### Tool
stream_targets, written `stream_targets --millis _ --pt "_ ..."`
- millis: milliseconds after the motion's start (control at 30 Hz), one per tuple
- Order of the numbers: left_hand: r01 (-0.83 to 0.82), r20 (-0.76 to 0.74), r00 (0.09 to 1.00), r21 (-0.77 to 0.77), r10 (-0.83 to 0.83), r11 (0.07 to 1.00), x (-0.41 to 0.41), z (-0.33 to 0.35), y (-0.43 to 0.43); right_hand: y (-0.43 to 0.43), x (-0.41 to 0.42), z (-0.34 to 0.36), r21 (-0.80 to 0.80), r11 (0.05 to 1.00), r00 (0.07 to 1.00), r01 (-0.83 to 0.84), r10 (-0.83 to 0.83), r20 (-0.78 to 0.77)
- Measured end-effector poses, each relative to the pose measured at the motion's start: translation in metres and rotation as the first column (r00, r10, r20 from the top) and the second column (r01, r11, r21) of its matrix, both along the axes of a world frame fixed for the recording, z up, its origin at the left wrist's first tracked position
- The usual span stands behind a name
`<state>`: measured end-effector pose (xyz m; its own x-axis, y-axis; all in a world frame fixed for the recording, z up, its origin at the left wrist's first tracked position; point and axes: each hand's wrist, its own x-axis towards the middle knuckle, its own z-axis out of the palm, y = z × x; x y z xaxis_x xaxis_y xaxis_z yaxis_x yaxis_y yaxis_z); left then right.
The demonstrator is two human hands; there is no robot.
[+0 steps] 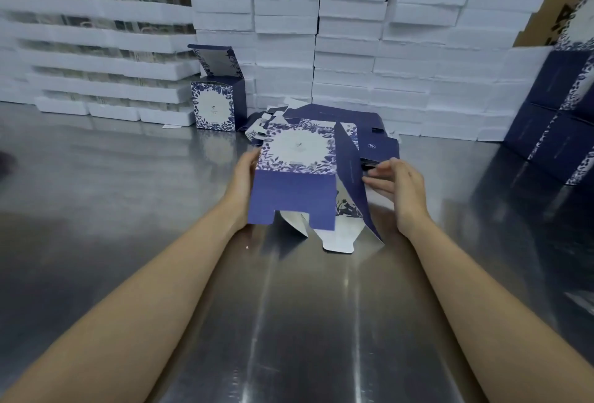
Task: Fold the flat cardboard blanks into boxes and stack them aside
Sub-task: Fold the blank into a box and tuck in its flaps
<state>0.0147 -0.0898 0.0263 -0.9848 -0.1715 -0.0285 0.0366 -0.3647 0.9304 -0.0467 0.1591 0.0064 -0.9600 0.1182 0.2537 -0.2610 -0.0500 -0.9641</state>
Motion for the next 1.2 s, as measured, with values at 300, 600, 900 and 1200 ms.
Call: stream_targets --millis 300,600,900,1200 --pt "0.005 -0.417 0.873 -0.511 -0.253 0.859 0.004 -0.02 0.017 -0.001 0.002 0.001 0.08 0.937 0.94 -0.341 0.342 0.008" --pt "-0.113 -0.272 0.878 -0.917 -0.394 0.383 0.006 -0.023 0.025 -0.004 0.01 0.015 -0.247 0.945 0.955 -0.215 0.256 0.149" --pt "-0.43 -0.562 0.816 -0.747 -0.135 0.508 0.006 -0.016 0.026 -0.013 0.048 0.118 0.35 0.934 0.918 -0.079 0.205 -0.34" --pt "-0.686 -0.75 0.661 -0.603 0.002 0.407 0.01 -0.003 0.036 -0.065 0.082 0.113 0.985 0.081 0.96 0.153 0.225 -0.168"
